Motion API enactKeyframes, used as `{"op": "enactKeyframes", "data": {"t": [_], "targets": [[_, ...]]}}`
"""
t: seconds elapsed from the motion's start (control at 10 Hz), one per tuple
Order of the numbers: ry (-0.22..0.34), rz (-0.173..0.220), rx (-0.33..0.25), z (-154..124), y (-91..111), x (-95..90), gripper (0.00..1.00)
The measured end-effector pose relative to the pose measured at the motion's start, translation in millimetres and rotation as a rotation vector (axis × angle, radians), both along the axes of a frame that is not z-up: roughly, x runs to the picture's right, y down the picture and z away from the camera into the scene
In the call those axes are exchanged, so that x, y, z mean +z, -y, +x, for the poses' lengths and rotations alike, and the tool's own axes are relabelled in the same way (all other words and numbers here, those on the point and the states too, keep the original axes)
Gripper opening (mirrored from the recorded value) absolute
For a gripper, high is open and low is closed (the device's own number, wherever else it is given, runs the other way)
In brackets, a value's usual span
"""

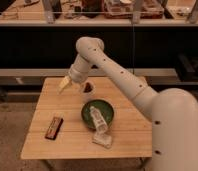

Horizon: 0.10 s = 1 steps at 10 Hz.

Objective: Move the arm in a circular motion

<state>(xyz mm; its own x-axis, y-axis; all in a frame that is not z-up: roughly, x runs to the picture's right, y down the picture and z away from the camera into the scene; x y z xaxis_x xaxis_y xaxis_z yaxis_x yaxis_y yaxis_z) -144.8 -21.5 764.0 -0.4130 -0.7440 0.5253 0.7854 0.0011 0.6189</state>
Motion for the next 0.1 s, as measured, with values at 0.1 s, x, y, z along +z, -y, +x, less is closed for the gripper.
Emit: {"op": "enactKeyframes", "data": {"t": [0.1], "targets": [[-0.009,0.049,0.002,6.6,21.8,21.5,0.7]]}}
